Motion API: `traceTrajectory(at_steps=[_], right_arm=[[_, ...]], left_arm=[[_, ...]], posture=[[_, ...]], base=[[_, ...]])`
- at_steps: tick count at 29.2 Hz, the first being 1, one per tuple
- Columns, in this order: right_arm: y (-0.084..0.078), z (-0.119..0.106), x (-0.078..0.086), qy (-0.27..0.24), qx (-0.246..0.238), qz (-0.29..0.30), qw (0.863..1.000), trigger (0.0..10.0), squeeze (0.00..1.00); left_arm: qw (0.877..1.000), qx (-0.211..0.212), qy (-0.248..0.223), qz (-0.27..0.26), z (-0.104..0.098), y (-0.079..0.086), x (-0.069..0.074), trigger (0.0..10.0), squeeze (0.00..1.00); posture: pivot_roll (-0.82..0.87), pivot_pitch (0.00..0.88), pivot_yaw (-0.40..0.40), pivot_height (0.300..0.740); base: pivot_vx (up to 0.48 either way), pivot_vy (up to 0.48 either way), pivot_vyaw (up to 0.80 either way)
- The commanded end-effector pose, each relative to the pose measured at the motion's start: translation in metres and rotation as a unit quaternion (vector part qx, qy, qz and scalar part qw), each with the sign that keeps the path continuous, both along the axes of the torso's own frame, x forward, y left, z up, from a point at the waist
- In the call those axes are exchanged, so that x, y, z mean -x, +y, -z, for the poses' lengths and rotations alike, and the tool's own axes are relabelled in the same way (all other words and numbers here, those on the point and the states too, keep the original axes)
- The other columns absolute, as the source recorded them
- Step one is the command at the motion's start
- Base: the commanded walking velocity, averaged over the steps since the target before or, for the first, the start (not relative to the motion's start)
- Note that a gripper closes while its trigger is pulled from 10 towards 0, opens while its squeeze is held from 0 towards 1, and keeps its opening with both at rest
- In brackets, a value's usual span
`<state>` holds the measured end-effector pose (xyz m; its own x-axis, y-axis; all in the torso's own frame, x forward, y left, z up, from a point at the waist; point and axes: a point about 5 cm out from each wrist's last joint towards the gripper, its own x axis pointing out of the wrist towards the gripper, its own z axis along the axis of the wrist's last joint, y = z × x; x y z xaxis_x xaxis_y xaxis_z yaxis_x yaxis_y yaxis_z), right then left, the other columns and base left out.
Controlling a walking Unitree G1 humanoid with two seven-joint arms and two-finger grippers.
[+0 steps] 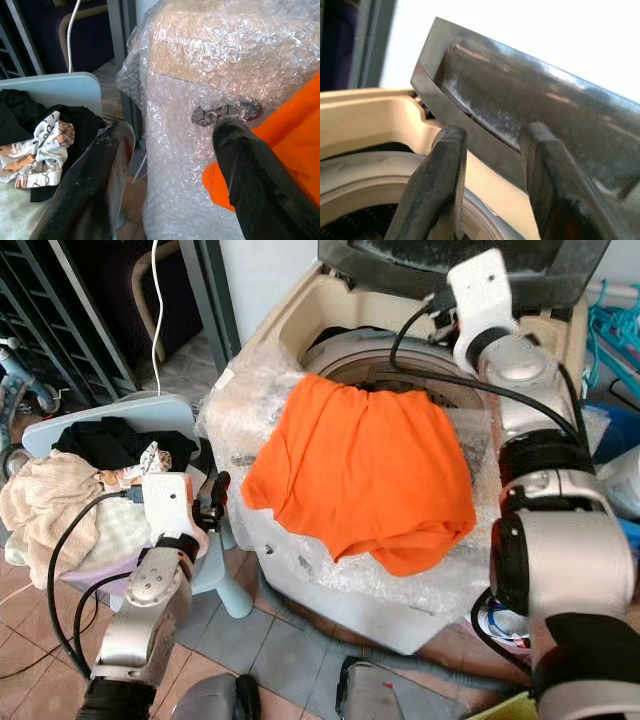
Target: Clothes washing
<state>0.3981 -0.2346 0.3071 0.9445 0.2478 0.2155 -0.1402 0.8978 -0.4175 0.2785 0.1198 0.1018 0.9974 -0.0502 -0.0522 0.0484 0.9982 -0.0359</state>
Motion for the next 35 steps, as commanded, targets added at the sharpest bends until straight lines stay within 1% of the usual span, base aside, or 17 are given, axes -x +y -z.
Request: traceTrajectory(at_steps=[1, 5, 6, 8, 11, 12, 13, 14, 20, 23, 24, 25, 26, 30, 33, 34, 35], right_arm=[[-0.002, 0.012, 0.017, 0.034, 0.017, -0.098, 0.994, 10.0, 1.00], [-0.016, 0.038, 0.047, 0.092, 0.026, -0.177, 0.980, 10.0, 1.00], [-0.016, 0.038, 0.047, 0.092, 0.026, -0.177, 0.980, 10.0, 1.00], [-0.015, 0.045, 0.059, 0.116, 0.018, -0.215, 0.970, 10.0, 1.00], [-0.013, 0.053, 0.077, 0.146, 0.039, -0.254, 0.955, 10.0, 1.00], [-0.013, 0.053, 0.077, 0.146, 0.039, -0.254, 0.955, 10.0, 1.00], [-0.013, 0.052, 0.087, 0.165, 0.029, -0.276, 0.946, 10.0, 1.00], [-0.016, 0.049, 0.091, 0.175, 0.015, -0.287, 0.942, 10.0, 1.00], [-0.015, 0.045, 0.096, 0.189, 0.014, -0.311, 0.931, 10.0, 1.00], [0.002, 0.058, 0.109, 0.248, 0.058, -0.367, 0.895, 10.0, 1.00], [0.005, 0.064, 0.110, 0.258, 0.081, -0.369, 0.890, 10.0, 0.82], [0.006, 0.067, 0.112, 0.265, 0.097, -0.369, 0.885, 10.0, 0.82], [0.010, 0.074, 0.113, 0.276, 0.125, -0.370, 0.878, 10.0, 0.00], [0.016, 0.086, 0.112, 0.282, 0.167, -0.371, 0.869, 10.0, 0.00], [0.020, 0.095, 0.105, 0.267, 0.221, -0.346, 0.872, 10.0, 0.00], [0.020, 0.100, 0.096, 0.250, 0.256, -0.309, 0.881, 7.0, 0.00], [0.020, 0.101, 0.093, 0.240, 0.274, -0.297, 0.883, 0.0, 0.00]], left_arm=[[1.000, -0.003, 0.007, -0.004, 0.003, 0.003, 0.003, 10.0, 0.00], [1.000, -0.001, 0.009, 0.007, 0.003, 0.003, 0.004, 10.0, 0.00], [1.000, -0.001, 0.009, 0.007, 0.003, 0.003, 0.004, 10.0, 0.00], [1.000, -0.002, 0.008, 0.013, 0.003, 0.002, 0.003, 10.0, 0.00], [1.000, -0.003, 0.007, 0.019, 0.002, 0.001, 0.002, 10.0, 0.00], [1.000, -0.003, 0.007, 0.019, 0.002, 0.001, 0.002, 10.0, 0.00], [1.000, -0.002, 0.006, 0.024, 0.002, 0.000, 0.002, 10.0, 0.00], [1.000, -0.002, 0.005, 0.026, 0.001, -0.001, 0.002, 10.0, 0.00], [1.000, -0.002, 0.004, 0.026, 0.001, 0.000, 0.002, 10.0, 0.00], [1.000, -0.001, 0.003, 0.021, 0.000, 0.002, 0.002, 10.0, 0.00], [1.000, -0.002, 0.003, 0.021, 0.000, 0.002, 0.002, 10.0, 0.00], [1.000, -0.002, 0.003, 0.021, 0.000, 0.002, 0.002, 10.0, 0.00], [1.000, -0.001, 0.003, 0.021, 0.000, 0.002, 0.002, 10.0, 0.00], [1.000, -0.001, 0.002, 0.020, 0.000, 0.002, 0.003, 10.0, 0.00], [1.000, -0.001, 0.002, 0.020, 0.000, 0.003, 0.003, 10.0, 0.00], [1.000, -0.002, 0.003, 0.021, 0.001, 0.003, 0.003, 10.0, 0.00], [1.000, -0.002, 0.004, 0.021, 0.001, 0.002, 0.003, 10.0, 0.00]], posture=[[-0.03, 0.117, 0.031, 0.740], [-0.04, 0.123, 0.046, 0.740], [-0.04, 0.123, 0.046, 0.740], [-0.05, 0.123, 0.055, 0.740], [-0.06, 0.123, 0.065, 0.740], [-0.06, 0.123, 0.065, 0.740], [-0.06, 0.122, 0.067, 0.740], [-0.06, 0.123, 0.069, 0.740], [-0.05, 0.121, 0.063, 0.740], [-0.04, 0.121, 0.058, 0.740], [-0.04, 0.122, 0.057, 0.740], [-0.04, 0.123, 0.057, 0.740], [-0.04, 0.124, 0.057, 0.740], [-0.04, 0.124, 0.059, 0.740], [-0.04, 0.125, 0.058, 0.740], [-0.05, 0.127, 0.059, 0.740], [-0.05, 0.127, 0.058, 0.740]], base=[[0.000, 0.000, 0.00], [0.000, 0.000, 0.00], [0.000, 0.000, 0.00], [0.000, 0.000, 0.00], [0.000, 0.000, 0.00], [0.000, 0.000, 0.00], [0.000, 0.000, 0.00], [0.000, 0.000, 0.00], [0.000, 0.000, 0.00], [0.000, 0.000, 0.00], [0.000, 0.000, 0.00], [0.000, 0.000, 0.00], [0.000, 0.000, 0.00], [0.000, 0.000, 0.00], [0.000, 0.000, 0.00], [0.000, 0.000, 0.00], [0.000, 0.000, 0.00]])
